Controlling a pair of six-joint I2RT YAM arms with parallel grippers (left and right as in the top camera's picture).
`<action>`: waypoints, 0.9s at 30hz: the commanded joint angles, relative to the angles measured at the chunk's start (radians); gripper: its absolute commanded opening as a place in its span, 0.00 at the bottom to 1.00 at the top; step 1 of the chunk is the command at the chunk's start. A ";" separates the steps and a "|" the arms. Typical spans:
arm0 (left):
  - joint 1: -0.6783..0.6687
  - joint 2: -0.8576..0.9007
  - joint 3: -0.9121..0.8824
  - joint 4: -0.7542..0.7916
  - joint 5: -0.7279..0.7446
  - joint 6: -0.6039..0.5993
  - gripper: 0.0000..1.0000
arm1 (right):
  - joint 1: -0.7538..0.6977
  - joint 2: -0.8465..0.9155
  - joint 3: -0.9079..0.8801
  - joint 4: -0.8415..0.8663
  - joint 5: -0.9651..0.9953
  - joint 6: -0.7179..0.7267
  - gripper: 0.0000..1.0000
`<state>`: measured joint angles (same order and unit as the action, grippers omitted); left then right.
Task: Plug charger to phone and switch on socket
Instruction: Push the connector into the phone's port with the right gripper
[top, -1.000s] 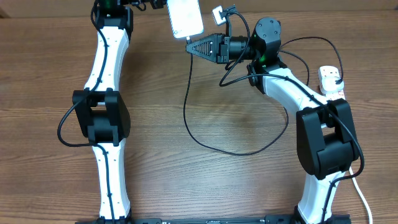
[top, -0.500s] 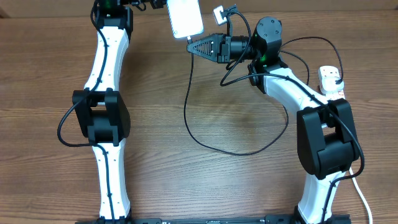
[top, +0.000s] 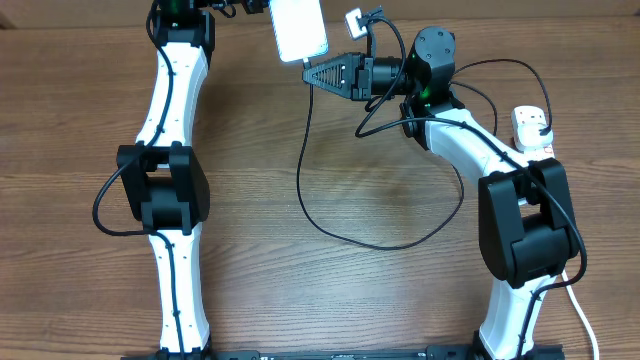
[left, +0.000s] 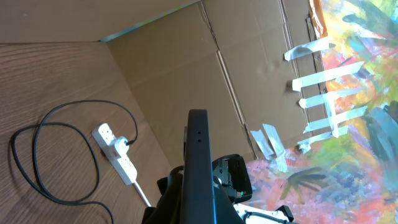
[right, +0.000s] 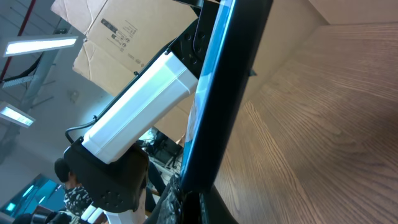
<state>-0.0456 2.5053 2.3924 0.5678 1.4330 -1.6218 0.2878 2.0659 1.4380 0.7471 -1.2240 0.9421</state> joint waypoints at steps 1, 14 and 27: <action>-0.001 -0.007 0.011 0.005 0.028 0.015 0.04 | -0.014 0.003 0.016 0.004 0.031 -0.007 0.04; -0.021 -0.007 0.011 0.005 0.068 0.115 0.04 | -0.014 0.003 0.016 0.006 0.103 0.027 0.04; -0.056 -0.007 0.011 0.005 0.080 0.114 0.04 | -0.014 0.003 0.016 0.014 0.162 0.025 0.04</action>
<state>-0.0532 2.5053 2.3924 0.5678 1.4258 -1.5402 0.2878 2.0712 1.4380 0.7410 -1.1892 0.9684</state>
